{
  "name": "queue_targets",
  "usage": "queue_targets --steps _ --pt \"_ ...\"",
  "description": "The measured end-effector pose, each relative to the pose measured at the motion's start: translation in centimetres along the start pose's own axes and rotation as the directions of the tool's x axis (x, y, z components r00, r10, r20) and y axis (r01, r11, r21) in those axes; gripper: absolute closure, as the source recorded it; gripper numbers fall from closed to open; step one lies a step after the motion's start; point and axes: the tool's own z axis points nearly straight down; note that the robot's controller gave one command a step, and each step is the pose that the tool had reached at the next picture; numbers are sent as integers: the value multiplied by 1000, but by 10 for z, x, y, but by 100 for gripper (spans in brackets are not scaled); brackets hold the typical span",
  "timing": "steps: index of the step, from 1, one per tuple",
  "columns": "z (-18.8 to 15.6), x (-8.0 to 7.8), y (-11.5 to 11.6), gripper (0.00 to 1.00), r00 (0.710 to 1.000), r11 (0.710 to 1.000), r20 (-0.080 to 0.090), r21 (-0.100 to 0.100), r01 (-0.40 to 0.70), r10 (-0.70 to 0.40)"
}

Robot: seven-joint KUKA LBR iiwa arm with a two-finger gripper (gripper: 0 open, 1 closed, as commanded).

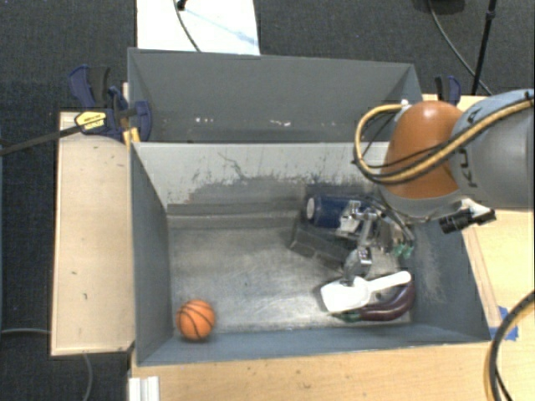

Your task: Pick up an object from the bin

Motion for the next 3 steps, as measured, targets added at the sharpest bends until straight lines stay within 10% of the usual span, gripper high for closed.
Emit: queue_targets --steps 1,2,3 --pt "0 3 2 0 999 999 -1 7 -50 50" --pt "13 -1 -5 100 1000 1000 -27 -3 -15 14" --pt "13 -1 -5 100 1000 1000 -27 -3 -14 14"
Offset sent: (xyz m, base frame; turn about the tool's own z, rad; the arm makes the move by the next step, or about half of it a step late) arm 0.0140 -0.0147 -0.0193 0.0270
